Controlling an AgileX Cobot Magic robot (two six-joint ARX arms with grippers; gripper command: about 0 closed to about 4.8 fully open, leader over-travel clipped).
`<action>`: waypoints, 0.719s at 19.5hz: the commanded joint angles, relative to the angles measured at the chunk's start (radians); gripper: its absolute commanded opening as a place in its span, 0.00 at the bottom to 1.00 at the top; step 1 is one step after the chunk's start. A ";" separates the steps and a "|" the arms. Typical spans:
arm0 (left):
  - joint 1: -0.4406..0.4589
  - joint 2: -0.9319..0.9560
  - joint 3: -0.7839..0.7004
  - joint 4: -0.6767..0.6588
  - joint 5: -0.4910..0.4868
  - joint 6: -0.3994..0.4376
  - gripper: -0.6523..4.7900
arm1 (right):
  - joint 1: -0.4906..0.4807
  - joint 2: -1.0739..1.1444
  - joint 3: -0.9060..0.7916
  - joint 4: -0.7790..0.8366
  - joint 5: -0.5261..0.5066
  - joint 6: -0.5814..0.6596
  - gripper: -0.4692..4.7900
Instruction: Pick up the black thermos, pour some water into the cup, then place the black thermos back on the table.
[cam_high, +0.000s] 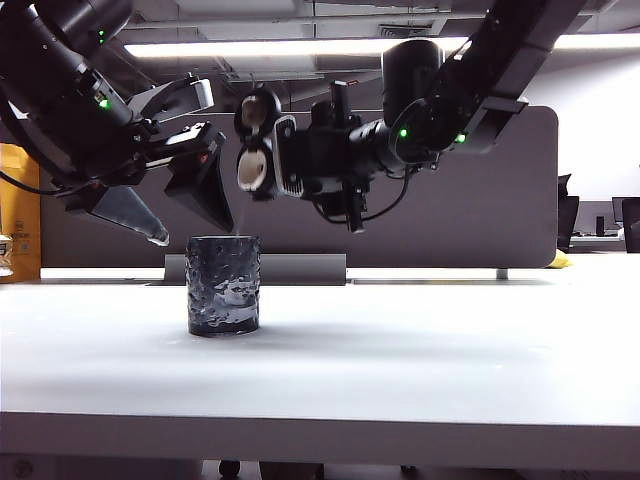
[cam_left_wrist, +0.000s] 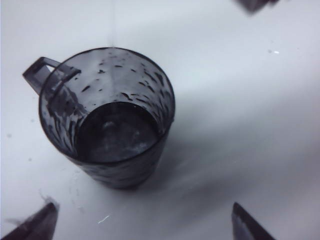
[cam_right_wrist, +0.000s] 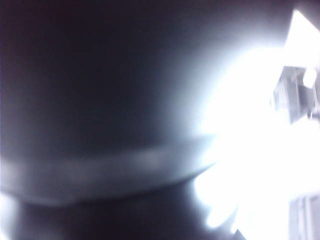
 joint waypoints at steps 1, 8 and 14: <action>0.000 -0.004 0.003 0.006 0.004 0.011 1.00 | 0.006 -0.013 0.011 0.061 -0.004 -0.048 0.35; 0.000 -0.004 0.003 0.003 0.004 0.011 1.00 | 0.006 -0.013 0.010 0.061 -0.003 -0.181 0.35; 0.000 -0.004 0.003 -0.005 0.004 0.011 1.00 | 0.013 -0.013 0.010 0.078 -0.003 -0.208 0.35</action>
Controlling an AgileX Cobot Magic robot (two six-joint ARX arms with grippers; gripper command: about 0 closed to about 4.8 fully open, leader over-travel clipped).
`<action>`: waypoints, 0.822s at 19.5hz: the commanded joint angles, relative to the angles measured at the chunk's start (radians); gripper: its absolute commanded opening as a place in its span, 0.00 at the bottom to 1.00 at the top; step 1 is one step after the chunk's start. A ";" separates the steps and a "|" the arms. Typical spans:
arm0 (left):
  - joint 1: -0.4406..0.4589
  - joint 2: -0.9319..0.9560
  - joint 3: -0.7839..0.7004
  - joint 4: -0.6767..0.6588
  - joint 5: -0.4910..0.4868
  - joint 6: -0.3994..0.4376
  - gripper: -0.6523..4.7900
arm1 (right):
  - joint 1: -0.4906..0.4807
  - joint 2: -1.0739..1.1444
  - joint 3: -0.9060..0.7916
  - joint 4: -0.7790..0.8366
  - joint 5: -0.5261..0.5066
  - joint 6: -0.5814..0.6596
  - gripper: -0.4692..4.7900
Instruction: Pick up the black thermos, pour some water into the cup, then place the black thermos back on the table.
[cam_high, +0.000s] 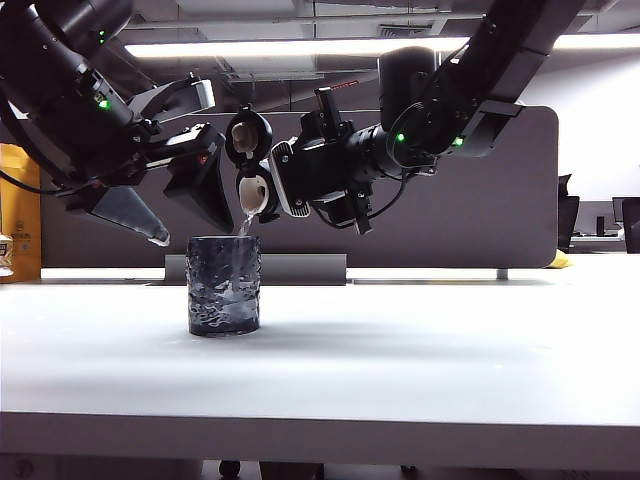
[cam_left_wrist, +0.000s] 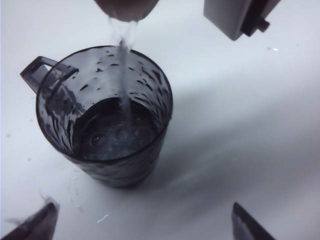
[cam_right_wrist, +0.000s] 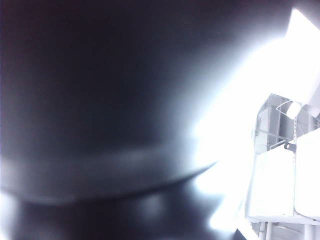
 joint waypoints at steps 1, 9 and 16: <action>0.001 -0.004 0.003 -0.002 0.003 0.004 1.00 | 0.009 -0.017 0.011 0.100 -0.003 0.000 0.35; 0.001 -0.004 0.003 -0.024 0.003 0.027 1.00 | 0.021 -0.017 0.011 0.100 0.000 -0.027 0.35; 0.001 -0.004 0.003 -0.047 0.003 0.026 1.00 | 0.021 -0.017 0.011 0.099 0.000 -0.052 0.35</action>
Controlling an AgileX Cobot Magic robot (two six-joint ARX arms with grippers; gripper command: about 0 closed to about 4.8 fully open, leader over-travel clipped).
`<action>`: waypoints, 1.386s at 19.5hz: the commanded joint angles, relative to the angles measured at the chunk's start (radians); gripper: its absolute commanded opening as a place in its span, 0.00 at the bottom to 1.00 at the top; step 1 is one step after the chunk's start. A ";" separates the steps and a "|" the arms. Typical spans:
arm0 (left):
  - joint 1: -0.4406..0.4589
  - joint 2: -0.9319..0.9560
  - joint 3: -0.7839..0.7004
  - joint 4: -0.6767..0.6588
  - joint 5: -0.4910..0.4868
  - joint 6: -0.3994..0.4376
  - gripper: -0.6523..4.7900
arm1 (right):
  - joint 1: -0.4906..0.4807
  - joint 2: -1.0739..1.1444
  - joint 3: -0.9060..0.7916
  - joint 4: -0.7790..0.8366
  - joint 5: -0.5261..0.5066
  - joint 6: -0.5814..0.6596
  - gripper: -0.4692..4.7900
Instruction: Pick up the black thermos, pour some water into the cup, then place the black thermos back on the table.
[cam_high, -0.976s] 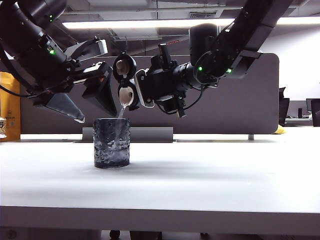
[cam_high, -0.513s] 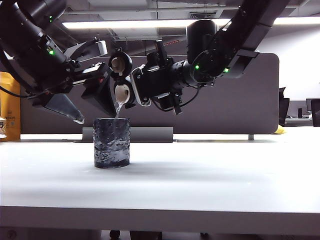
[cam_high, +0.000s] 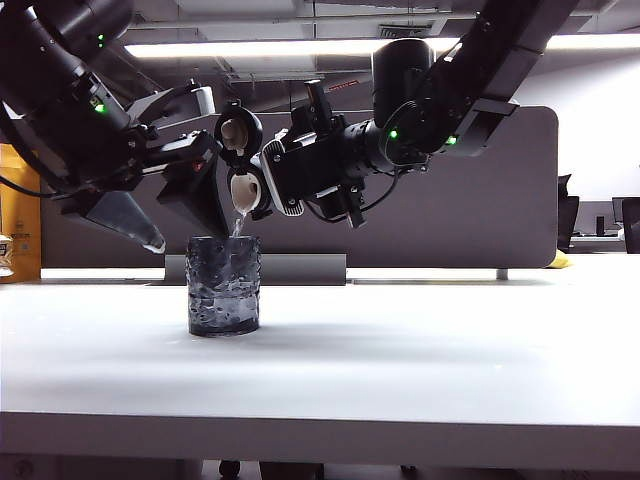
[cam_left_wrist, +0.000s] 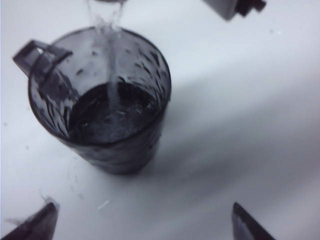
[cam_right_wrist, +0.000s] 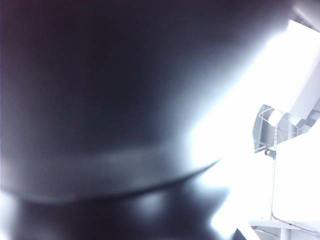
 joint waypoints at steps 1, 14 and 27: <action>0.001 -0.004 0.003 -0.003 0.004 0.001 1.00 | 0.003 -0.017 0.011 0.064 0.000 -0.003 0.35; 0.001 -0.004 0.003 -0.003 0.004 0.001 1.00 | 0.011 -0.017 -0.001 0.063 -0.003 -0.020 0.35; 0.001 -0.005 0.013 0.003 0.001 0.001 1.00 | 0.017 -0.021 -0.014 0.061 0.061 0.555 0.35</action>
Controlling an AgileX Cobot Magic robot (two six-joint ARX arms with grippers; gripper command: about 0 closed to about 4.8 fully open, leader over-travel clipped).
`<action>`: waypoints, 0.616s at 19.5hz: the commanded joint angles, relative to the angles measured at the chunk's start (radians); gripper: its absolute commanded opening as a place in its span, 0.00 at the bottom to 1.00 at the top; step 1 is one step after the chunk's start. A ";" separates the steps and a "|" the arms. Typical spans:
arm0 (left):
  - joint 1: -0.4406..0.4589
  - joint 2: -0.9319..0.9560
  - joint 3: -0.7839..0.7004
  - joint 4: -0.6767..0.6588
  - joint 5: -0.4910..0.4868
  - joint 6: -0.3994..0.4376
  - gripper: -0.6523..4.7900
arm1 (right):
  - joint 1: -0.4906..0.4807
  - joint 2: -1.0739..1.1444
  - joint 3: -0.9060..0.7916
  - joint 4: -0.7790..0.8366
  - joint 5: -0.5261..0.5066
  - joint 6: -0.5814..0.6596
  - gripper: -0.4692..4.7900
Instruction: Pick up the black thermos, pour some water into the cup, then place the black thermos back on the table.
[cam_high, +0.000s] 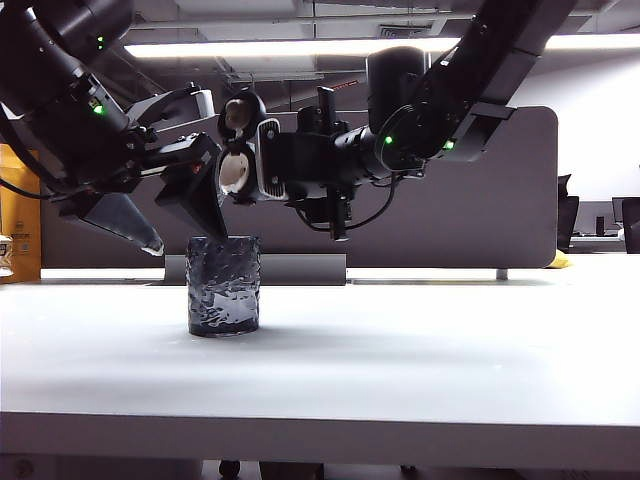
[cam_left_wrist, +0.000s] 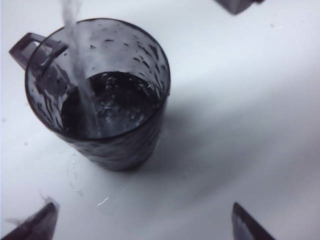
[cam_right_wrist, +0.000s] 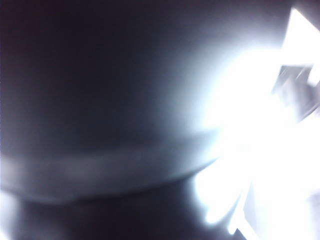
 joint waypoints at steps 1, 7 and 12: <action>0.001 -0.005 0.024 0.006 0.001 0.001 1.00 | 0.002 -0.024 0.011 0.064 0.053 0.279 0.35; 0.000 -0.059 0.073 0.005 0.014 0.000 1.00 | -0.005 -0.055 0.006 0.058 0.205 0.724 0.35; -0.002 -0.155 0.078 0.076 0.185 -0.007 1.00 | -0.041 -0.307 -0.211 0.034 0.245 1.188 0.35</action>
